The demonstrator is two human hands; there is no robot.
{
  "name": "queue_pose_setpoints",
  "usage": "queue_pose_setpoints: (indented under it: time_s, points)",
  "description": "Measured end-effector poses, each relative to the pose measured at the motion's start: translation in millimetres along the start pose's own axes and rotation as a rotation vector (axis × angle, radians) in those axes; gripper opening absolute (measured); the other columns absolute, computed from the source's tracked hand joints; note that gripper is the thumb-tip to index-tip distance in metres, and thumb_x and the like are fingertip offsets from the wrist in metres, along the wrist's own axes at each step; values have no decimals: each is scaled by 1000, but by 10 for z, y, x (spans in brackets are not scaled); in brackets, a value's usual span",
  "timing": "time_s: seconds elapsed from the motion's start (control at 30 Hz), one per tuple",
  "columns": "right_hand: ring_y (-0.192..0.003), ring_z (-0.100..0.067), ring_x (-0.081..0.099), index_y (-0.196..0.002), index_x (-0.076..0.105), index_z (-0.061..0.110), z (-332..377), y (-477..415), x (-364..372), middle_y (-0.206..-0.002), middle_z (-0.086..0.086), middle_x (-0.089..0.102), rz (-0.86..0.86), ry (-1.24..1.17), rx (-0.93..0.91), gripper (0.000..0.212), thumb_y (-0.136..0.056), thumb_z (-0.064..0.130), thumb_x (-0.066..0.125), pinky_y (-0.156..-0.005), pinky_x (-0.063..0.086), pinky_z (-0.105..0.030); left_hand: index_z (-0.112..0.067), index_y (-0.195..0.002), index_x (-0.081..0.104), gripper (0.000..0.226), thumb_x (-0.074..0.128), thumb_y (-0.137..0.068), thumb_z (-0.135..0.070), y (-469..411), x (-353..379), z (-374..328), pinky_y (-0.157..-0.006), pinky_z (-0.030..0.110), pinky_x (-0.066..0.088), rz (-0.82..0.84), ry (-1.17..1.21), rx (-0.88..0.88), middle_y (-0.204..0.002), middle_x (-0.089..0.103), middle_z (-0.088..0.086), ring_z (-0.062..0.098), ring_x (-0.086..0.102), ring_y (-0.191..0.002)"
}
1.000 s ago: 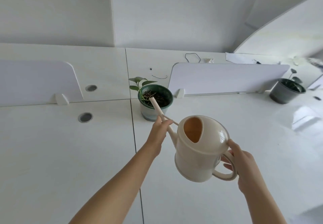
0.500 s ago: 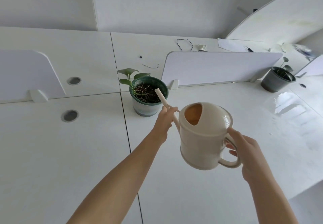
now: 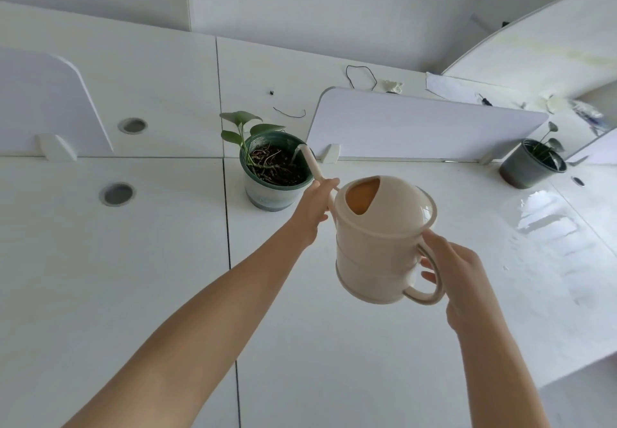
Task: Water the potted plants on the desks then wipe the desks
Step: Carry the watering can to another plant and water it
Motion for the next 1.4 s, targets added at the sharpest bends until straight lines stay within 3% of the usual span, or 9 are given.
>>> queue_pose_setpoints:
  time_s: [0.1,0.23,0.33,0.53,0.8,0.97,1.13,1.27,1.4]
  points:
    - [-79,-25,41,-100,45,-24,-3,1,-1,-107,-43,47,9,10,-10,56,-87,30,53,-78,42,-45,-12,-122,47,37,46,-91,-33,19,-50,74,-103,42,36,-25,16,-6,-92,51,-1,22,52,-104]
    - [-88,-52,47,-102,44,-25,1,14,80,-106,-45,45,45,35,-19,60,-85,32,54,-79,43,-50,-9,-124,45,42,48,-90,-33,61,-199,131,-105,44,36,-78,55,13,-101,51,3,23,51,-107]
    - [-82,-43,49,-100,46,-23,-28,32,176,-90,-37,51,103,15,-38,68,-77,41,56,-74,33,-35,-7,-134,40,51,47,-90,-32,123,-328,132,-106,46,35,-113,61,26,-109,51,5,23,50,-107]
    - [-84,-22,54,-93,57,-19,-163,119,333,-82,-12,56,190,-60,-44,52,-91,32,46,-70,45,-30,-15,-138,34,51,47,-91,-32,374,-562,57,-105,47,37,-176,57,56,-126,52,12,26,53,-112]
    - [-77,-23,45,-79,52,-18,-434,207,504,-79,-11,48,227,-34,-63,58,-90,38,44,-68,36,-32,-25,-133,35,40,42,-94,-28,952,-1005,228,-89,37,42,-328,55,109,-116,57,8,29,57,-108]
    - [-68,-20,38,-69,50,8,-597,329,667,-73,-12,43,305,45,-56,47,-93,46,35,-57,27,-29,-24,-134,37,41,42,-94,-27,1342,-1277,405,-90,38,42,-430,71,148,-124,55,12,31,55,-113]
    - [-62,-19,38,-64,48,9,-780,405,816,-66,-12,44,370,102,-52,54,-92,51,31,-58,29,-31,-25,-139,35,45,42,-94,-26,1676,-1427,625,-87,38,40,-494,106,166,-124,53,9,31,54,-115]
    - [-52,-16,36,-39,38,12,-878,406,855,-36,8,40,370,85,-69,66,-93,49,31,-55,27,-30,-27,-137,36,44,44,-93,-25,1861,-1473,790,-92,38,38,-534,143,171,-122,53,5,27,54,-109]
    - [-51,-16,34,-27,34,21,-962,372,876,-38,8,39,369,75,-73,73,-94,48,30,-53,26,-29,-26,-136,36,43,44,-94,-23,1984,-1440,945,-98,39,35,-554,195,176,-121,52,3,27,52,-115]
Point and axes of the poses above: each hand's wrist, its own y-axis away from the middle knuckle, its own x-axis out of the palm, z = x × y, the point moved 6 cm from there along -y, towards the middle knuckle
